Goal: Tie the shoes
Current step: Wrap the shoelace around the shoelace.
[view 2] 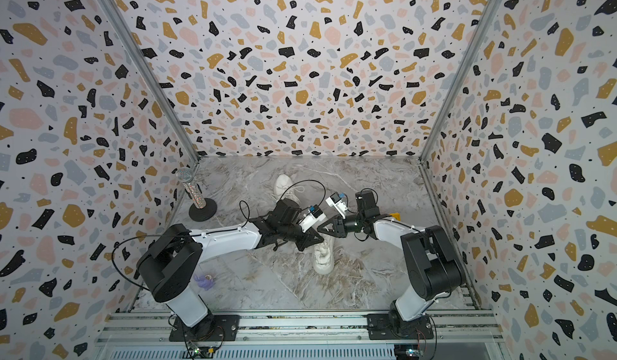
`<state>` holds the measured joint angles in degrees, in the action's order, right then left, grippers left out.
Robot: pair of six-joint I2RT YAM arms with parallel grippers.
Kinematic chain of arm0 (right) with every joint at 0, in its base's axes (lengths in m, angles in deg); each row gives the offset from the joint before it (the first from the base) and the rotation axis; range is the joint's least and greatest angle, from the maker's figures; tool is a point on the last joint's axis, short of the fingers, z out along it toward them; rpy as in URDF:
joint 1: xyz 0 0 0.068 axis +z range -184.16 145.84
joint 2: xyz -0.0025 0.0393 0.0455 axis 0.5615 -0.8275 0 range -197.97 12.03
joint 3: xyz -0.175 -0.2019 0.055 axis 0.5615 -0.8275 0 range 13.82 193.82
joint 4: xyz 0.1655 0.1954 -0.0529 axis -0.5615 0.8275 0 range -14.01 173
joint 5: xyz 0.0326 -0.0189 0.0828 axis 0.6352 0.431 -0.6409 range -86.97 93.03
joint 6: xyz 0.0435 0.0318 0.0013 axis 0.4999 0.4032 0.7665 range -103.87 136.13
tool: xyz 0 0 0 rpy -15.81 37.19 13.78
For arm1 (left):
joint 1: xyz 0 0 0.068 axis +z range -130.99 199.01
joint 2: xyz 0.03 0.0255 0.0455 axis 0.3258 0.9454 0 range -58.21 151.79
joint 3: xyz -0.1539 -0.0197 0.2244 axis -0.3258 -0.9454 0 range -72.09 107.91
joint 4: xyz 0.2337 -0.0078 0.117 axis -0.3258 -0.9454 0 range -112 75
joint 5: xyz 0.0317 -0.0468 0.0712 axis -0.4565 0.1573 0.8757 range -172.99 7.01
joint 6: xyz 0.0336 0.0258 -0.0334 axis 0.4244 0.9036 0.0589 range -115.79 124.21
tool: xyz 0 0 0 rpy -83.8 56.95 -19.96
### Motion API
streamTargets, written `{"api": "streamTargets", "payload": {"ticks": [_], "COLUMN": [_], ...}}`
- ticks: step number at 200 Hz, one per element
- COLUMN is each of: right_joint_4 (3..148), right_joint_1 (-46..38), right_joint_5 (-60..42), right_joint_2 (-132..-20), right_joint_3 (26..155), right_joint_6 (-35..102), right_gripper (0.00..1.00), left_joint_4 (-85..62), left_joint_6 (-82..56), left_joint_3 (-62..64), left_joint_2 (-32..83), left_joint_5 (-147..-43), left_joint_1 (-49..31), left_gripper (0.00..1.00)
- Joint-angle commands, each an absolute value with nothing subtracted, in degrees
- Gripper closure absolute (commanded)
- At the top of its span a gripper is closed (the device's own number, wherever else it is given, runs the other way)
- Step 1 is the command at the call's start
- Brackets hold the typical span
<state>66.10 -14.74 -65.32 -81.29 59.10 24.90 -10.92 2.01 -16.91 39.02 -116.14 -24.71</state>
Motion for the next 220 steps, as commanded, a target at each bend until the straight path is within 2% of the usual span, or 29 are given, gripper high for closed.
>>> {"api": "streamTargets", "payload": {"ticks": [1,14,50,97,131,164,220], "right_joint_4": [63.97,64.45,67.73,70.04,71.25,72.22,72.9], "right_joint_1": [-14.3,-14.35,-14.38,-14.48,-14.51,-14.57,-14.66], "right_joint_5": [-66.58,-66.49,-65.58,-64.65,-64.25,-63.8,-63.48], "right_joint_2": [-81.34,-81.19,-80.28,-79.42,-79.37,-78.52,-77.4], "right_joint_3": [60.85,60.92,61.9,62.6,63.05,63.36,63.26], "right_joint_6": [26.43,26.24,24.1,22.38,21.45,20.72,19.82], "right_gripper": [0.91,1.0,1.0,1.0,1.0,1.0,1.0], "left_joint_4": [-10.51,-10.54,-11.28,-17.3,-22.56,-32.28,-49.72], "left_joint_6": [2.09,2.1,2.76,5.49,7.89,15.92,40.69], "left_joint_3": [-15.04,-15.13,-15.31,-15.31,-15.31,-13.35,-4.41], "left_joint_2": [39.43,39.43,38.93,36.28,33.86,31.58,33.59], "left_joint_5": [-117.2,-117.01,-115.81,-115.95,-119.98,-120.4,-114.28], "left_joint_1": [-24.57,-24.58,-24.22,-21.27,-16.32,-11.66,-11.32], "left_gripper": [1.0,1.0,1.0,0.65,0.5,0.46,0.45]}}
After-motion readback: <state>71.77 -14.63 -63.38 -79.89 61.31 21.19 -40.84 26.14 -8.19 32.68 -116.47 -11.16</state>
